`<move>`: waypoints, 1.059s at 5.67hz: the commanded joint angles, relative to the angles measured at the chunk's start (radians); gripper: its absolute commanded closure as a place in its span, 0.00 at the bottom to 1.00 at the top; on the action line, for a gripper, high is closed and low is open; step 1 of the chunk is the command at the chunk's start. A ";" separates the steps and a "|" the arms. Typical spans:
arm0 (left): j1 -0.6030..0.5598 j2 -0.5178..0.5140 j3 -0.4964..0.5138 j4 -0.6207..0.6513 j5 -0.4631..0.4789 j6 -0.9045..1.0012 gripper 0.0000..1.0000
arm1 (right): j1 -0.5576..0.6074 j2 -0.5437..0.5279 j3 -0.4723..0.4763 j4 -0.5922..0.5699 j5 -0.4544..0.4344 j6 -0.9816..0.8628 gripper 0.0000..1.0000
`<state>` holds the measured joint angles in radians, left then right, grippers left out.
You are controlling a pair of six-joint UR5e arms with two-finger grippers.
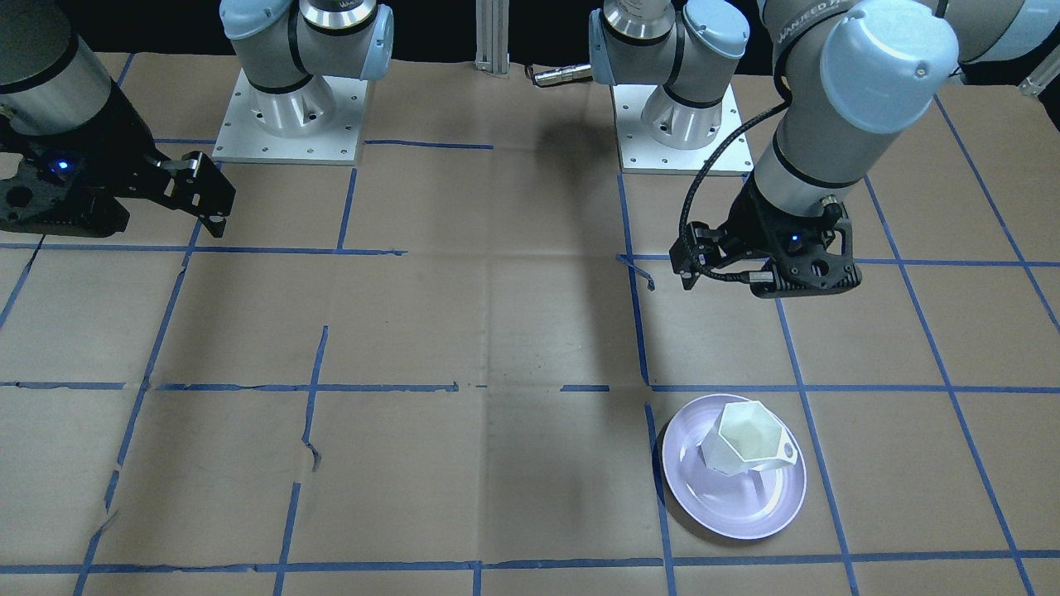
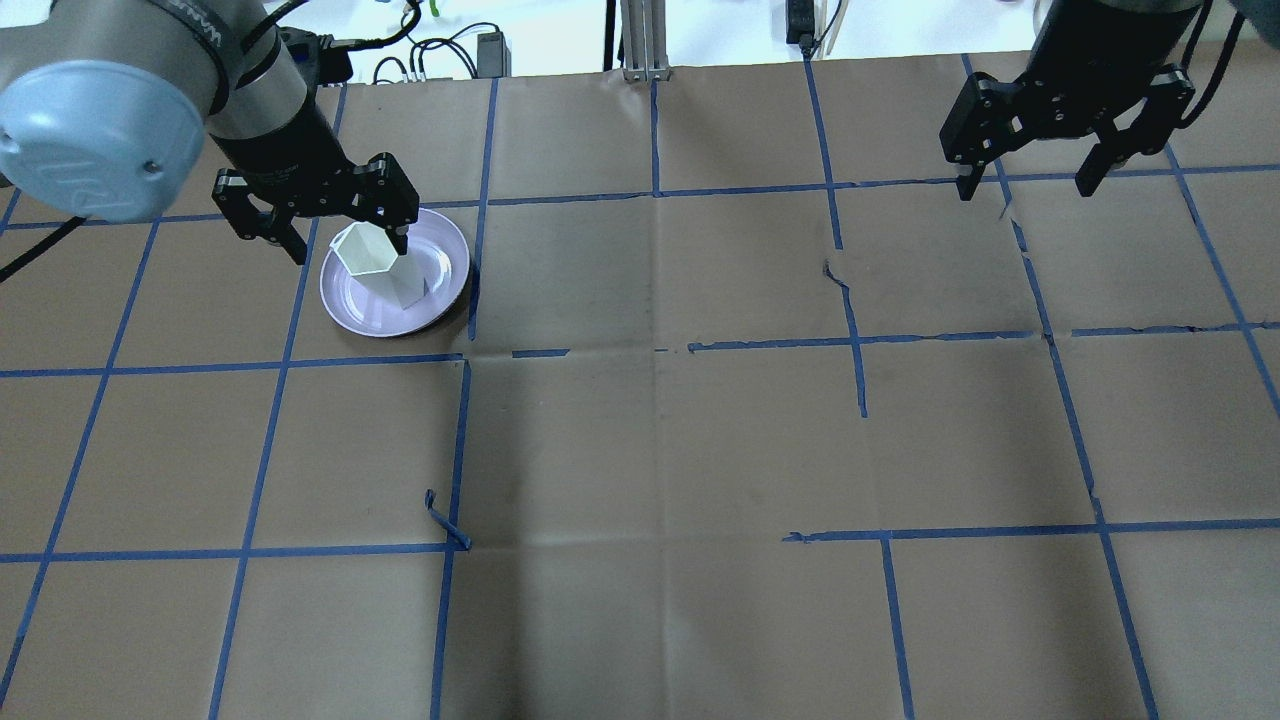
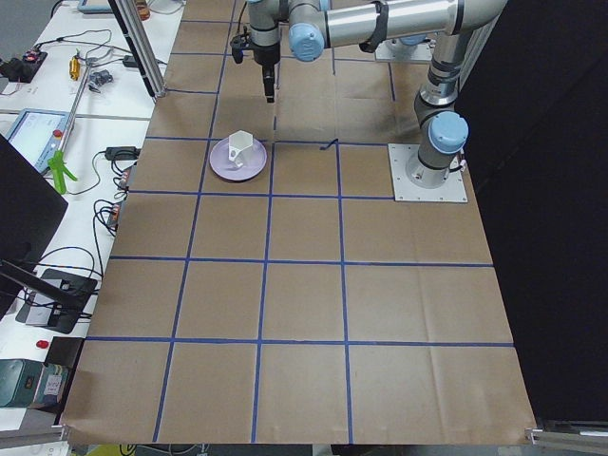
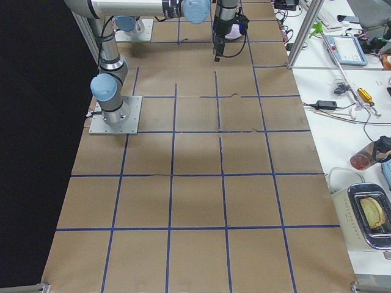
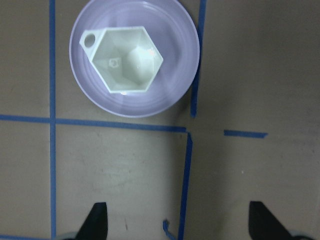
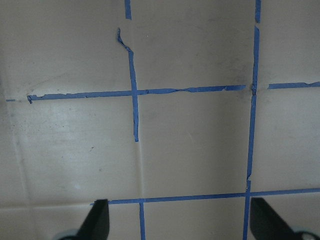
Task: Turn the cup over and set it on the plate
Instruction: 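Open the left gripper and raise it away from the mug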
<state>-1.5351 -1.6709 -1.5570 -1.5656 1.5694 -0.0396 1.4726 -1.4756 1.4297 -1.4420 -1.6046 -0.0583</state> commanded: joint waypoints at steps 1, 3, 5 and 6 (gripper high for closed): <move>-0.037 0.051 0.023 -0.112 -0.040 -0.032 0.00 | 0.000 0.000 0.000 0.000 0.000 0.000 0.00; -0.082 0.057 0.023 -0.099 -0.028 -0.077 0.01 | 0.000 0.000 0.000 0.000 0.000 0.000 0.00; -0.082 0.060 0.002 -0.007 -0.026 -0.075 0.01 | 0.000 0.000 0.000 0.000 0.000 0.000 0.00; -0.082 0.062 0.003 -0.007 -0.025 -0.075 0.01 | 0.000 0.000 0.000 0.000 0.000 0.000 0.00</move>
<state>-1.6165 -1.6107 -1.5519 -1.5815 1.5433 -0.1150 1.4726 -1.4757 1.4297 -1.4419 -1.6045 -0.0583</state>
